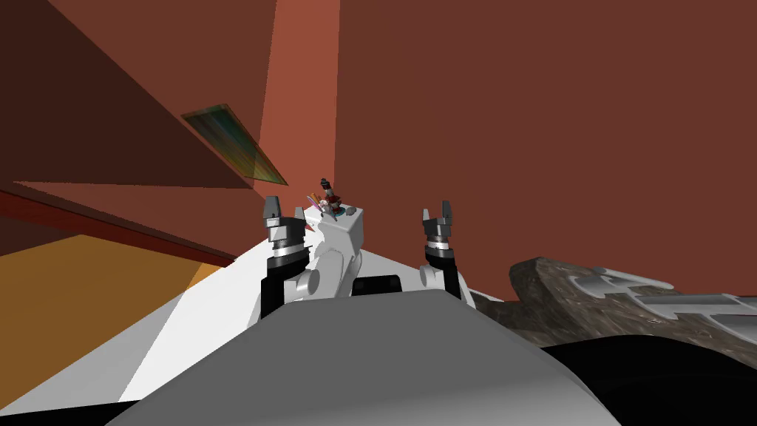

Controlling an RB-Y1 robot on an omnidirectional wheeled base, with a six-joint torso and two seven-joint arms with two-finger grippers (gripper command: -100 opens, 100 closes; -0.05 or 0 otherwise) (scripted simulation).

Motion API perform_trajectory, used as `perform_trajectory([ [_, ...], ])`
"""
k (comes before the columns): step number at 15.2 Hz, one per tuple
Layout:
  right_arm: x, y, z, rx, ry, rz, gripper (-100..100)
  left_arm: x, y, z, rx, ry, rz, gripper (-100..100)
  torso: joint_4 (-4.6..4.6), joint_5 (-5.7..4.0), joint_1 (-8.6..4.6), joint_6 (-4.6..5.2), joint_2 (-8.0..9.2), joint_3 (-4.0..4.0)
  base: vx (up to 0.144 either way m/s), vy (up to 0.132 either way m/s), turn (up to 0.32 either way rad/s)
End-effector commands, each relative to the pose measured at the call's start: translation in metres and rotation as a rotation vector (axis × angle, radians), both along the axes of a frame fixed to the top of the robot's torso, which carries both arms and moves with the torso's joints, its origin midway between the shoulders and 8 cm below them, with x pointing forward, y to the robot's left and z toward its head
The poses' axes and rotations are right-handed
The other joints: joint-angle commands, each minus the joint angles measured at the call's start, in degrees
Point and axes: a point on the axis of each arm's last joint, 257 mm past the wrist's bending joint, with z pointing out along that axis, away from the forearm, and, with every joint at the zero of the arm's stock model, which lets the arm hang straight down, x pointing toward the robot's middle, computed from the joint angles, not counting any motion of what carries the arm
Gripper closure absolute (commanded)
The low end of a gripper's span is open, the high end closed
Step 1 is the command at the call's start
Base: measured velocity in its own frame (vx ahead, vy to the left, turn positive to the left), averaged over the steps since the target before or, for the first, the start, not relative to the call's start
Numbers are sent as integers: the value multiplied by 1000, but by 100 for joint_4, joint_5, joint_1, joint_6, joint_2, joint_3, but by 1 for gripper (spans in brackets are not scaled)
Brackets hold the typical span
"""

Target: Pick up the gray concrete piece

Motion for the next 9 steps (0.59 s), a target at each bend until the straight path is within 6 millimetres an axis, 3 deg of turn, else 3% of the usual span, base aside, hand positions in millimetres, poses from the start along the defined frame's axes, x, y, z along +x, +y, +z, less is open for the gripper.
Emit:
perform_trajectory([
  [1, 0, 0, 0, 0, 0, 0, 0, 2, -3, -2, 21, 9, -17, -100, 0, 0, 0, 0, 0, 0, 0, 0, 0],
  [9, 0, 0, 0, 0, 0, 0, 0, 21, -8, -28, 75, 97, -119, -100, -2, -3, -15, 1, -6, -4, 10, -30, -27],
])
